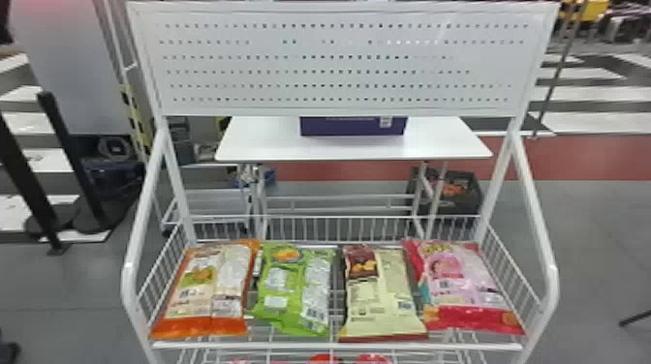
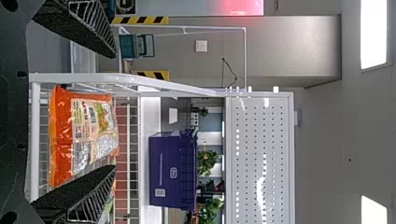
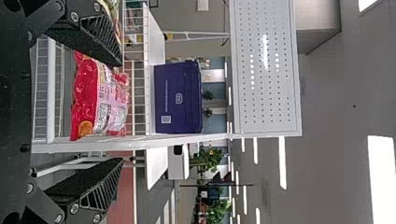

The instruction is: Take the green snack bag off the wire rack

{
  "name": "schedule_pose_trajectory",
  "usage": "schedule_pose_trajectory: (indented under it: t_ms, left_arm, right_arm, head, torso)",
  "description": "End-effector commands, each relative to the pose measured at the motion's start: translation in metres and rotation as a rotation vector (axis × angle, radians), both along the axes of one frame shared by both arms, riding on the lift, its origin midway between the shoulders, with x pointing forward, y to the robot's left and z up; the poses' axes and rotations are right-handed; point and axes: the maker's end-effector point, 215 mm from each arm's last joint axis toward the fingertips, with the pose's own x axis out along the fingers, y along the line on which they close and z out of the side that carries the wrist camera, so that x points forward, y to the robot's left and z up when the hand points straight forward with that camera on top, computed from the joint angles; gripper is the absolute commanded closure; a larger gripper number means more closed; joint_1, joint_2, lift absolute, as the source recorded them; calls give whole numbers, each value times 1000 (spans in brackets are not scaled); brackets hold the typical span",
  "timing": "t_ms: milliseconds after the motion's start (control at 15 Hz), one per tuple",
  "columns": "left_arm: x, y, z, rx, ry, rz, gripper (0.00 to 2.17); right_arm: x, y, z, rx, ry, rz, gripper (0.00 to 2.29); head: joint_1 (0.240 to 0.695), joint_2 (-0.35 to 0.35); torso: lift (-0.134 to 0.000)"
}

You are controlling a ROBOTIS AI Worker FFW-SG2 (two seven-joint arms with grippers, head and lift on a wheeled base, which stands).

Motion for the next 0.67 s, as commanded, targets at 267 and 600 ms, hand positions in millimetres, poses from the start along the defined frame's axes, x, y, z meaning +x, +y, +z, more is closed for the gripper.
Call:
schedule_pose_trajectory:
  t_ms: [267, 600]
  left_arm:
    - [1, -1, 0, -2, -1, 0, 33]
    - [3, -11, -1, -14, 0, -28, 33]
  right_arm:
    - [-1, -1, -1, -2, 3, 0, 174]
    - [-1, -1, 0, -4, 1, 0, 174]
  head:
    - [499, 0]
    - [499, 0]
  torso:
    - [0]
    - [0]
